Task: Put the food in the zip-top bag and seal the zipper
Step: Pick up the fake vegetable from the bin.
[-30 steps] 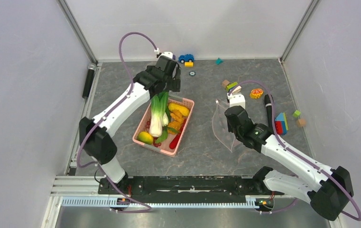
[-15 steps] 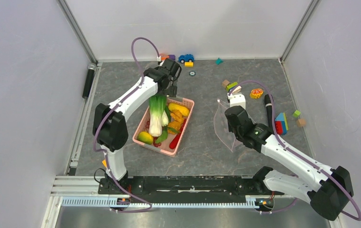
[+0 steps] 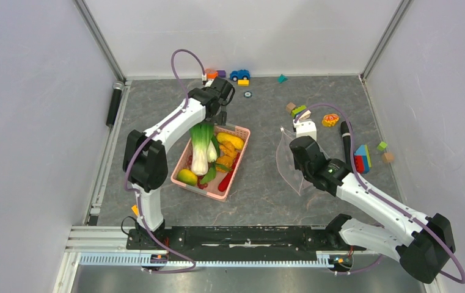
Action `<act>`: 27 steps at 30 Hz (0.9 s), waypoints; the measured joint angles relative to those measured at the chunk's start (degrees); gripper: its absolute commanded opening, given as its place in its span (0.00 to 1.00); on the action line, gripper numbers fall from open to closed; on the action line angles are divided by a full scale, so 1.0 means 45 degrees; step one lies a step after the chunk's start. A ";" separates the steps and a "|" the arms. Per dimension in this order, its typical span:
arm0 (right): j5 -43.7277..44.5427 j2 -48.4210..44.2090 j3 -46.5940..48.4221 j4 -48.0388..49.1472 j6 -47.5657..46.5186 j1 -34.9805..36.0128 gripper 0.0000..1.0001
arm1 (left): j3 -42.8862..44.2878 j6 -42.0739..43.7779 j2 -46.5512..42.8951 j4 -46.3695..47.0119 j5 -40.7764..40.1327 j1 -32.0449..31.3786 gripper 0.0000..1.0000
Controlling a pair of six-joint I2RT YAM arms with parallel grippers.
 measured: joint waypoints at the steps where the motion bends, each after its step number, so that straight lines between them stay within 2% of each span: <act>1: -0.0005 0.0000 0.0000 0.0000 -0.0015 0.0000 0.00 | 0.0000 -0.0039 0.0005 -0.0005 -0.0049 0.0005 0.94; 5: 0.0000 0.0000 -0.0019 0.0000 -0.0044 0.0000 0.00 | -0.0107 -0.0146 0.0019 0.0005 -0.0228 0.0078 0.85; 12: 0.0000 0.0000 -0.0112 0.0005 -0.0136 0.0000 0.00 | -0.0350 -0.0160 0.0223 0.0039 -0.0413 0.0228 0.77; 14: 0.0010 0.0000 -0.0112 0.0005 -0.0146 0.0000 0.00 | -0.0408 -0.0160 0.0228 0.0039 -0.0505 0.0243 0.71; 19: 0.0053 -0.0029 -0.0117 0.0005 -0.0209 0.0000 0.00 | -0.0554 -0.0359 0.0228 0.0073 -0.0554 0.0253 0.45; 21: 0.0053 -0.0073 -0.0136 0.0019 -0.0219 0.0000 0.00 | -0.0656 -0.0491 0.0228 0.0087 -0.0559 0.0253 0.28; 23: 0.0058 -0.0146 -0.0180 0.0019 -0.0223 0.0000 0.00 | -0.0831 -0.0646 0.0223 0.0121 -0.0612 0.0253 0.05; 24: 0.0063 -0.0189 -0.0194 0.0015 -0.0223 0.0000 0.00 | -0.0908 -0.0729 0.0223 0.0141 -0.0607 0.0253 0.02; 27: 0.0087 -0.0238 -0.0194 0.0044 -0.0228 0.0000 0.00 | -0.1282 -0.0777 0.0141 0.0384 -0.0597 0.0248 0.02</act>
